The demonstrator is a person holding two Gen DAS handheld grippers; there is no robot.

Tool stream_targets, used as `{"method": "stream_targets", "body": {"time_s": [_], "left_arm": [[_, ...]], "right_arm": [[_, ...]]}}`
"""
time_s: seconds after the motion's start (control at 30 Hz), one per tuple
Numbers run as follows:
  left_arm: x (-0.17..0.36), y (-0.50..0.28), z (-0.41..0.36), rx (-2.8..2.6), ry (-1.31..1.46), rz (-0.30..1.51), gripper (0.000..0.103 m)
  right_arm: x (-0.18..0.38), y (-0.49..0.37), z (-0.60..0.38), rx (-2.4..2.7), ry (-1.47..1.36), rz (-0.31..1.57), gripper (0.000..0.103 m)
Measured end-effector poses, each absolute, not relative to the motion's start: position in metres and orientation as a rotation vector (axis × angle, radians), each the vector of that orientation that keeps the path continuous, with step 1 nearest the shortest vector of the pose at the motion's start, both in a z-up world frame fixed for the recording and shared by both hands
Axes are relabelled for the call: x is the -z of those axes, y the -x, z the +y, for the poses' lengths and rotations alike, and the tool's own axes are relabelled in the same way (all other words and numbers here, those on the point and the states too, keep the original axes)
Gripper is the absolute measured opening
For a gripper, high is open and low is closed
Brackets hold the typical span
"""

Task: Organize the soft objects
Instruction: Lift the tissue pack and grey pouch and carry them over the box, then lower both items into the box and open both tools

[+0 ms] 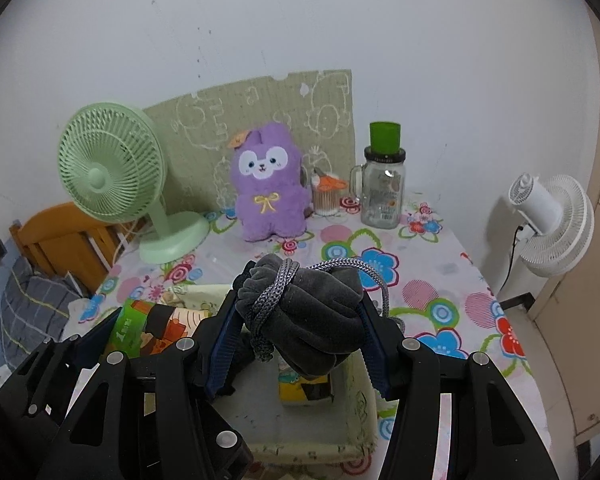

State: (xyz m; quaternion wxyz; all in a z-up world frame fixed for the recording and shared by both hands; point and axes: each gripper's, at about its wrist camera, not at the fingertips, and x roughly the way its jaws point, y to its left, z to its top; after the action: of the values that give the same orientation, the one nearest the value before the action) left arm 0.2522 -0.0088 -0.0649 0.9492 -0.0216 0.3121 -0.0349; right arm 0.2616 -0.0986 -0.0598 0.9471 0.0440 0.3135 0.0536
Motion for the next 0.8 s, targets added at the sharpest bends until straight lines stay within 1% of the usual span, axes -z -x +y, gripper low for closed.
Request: {"method": "stream_targets", "body": {"time_s": [0.1,0.23,0.37,0.5,0.57,0.6,0.63,0.67,0.7,0.8], "left_arm": [[0.073,-0.26,-0.006,0.074,0.053,0.657,0.074],[0.083,-0.267,-0.005,0.076,0.05,0.692,0.086],[0.09,-0.27,-0.006,0.083,0.044,0.712,0.095],[0.096,-0.274,-0.004,0.066,0.038,0.73,0.096],[0.098,-0.275,-0.003,0.064,0.042,0.739,0.097],[0.1,-0.276,-0.001,0.065,0.047,0.743,0.097],[0.1,-0.277,0.0,0.067,0.05,0.744,0.097],[0.1,-0.277,0.001,0.07,0.054,0.745,0.098],[0.1,-0.277,0.001,0.073,0.057,0.745,0.098],[0.098,-0.275,0.0,0.069,0.052,0.738,0.098]], "right_arm": [[0.068,-0.269,-0.095,-0.116,-0.088,0.65,0.058],[0.082,-0.28,-0.093,-0.13,-0.094,0.676,0.058],[0.091,-0.286,-0.091,-0.139,-0.091,0.693,0.058],[0.097,-0.291,-0.088,-0.147,-0.087,0.705,0.06],[0.099,-0.293,-0.086,-0.153,-0.081,0.712,0.064],[0.1,-0.294,-0.085,-0.158,-0.075,0.714,0.072],[0.1,-0.294,-0.084,-0.163,-0.07,0.712,0.082],[0.1,-0.294,-0.084,-0.167,-0.069,0.705,0.086],[0.099,-0.293,-0.084,-0.165,-0.07,0.697,0.089],[0.097,-0.292,-0.084,-0.162,-0.069,0.692,0.09]]}}
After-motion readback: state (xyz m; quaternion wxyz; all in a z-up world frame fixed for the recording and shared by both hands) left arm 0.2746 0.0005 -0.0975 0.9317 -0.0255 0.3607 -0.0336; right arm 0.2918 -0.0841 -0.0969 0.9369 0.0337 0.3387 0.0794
